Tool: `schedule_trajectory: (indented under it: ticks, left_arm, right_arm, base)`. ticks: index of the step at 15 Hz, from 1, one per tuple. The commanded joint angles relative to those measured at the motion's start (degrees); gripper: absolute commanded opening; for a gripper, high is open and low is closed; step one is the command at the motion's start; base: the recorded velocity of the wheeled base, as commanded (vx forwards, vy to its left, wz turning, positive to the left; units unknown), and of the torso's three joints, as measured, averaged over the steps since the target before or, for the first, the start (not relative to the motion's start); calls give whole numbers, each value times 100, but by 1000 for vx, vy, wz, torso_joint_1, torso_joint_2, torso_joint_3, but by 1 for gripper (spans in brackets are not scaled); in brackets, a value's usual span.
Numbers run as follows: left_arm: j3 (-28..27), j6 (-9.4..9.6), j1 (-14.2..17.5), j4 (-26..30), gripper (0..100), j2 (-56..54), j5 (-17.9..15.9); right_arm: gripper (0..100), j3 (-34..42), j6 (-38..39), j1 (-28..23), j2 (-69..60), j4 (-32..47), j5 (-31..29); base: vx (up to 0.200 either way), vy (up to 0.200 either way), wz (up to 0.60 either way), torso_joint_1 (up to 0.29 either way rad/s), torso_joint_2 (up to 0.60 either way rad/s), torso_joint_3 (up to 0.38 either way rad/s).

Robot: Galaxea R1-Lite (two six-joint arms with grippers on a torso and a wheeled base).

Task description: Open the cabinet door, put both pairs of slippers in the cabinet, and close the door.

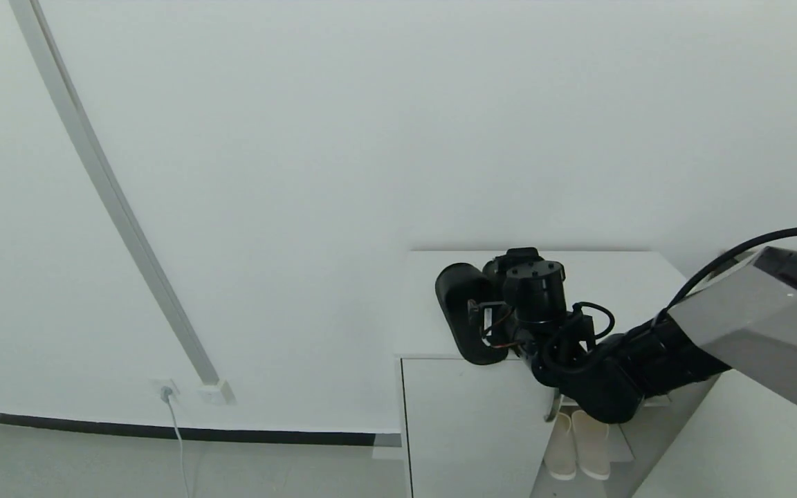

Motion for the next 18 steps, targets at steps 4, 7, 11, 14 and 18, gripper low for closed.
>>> schedule_trajectory:
  ticks: [4, 7, 11, 14, 18]
  left_arm:
    - [-2, -11, 1, -9, 0, 7, 5]
    - [-2, -11, 1, -9, 0, 7, 5]
    - [-2, -11, 1, 0, 0, 7, 5]
    - [-2, -11, 1, -9, 0, 7, 5]
    - [-2, -11, 1, 0, 0, 7, 5]
  right_arm:
    - [100, -218, -36, -201, 557, -339, 294]
    - [100, -666, -133, -289, 856, -330, 294]
    - [100, -1194, -230, -403, 1251, -304, 329]
    - [100, -1238, -230, -403, 1287, -295, 338]
    - [0, -1229, -230, -403, 1278, -304, 338]
  base:
    - [100, 0, 0, 1, 1, 1]
    - [0, 0, 0, 0, 0, 0]
    - [0, 0, 0, 0, 0, 0]
    - [0, 0, 0, 0, 0, 0]
    - [0, 0, 0, 0, 0, 0]
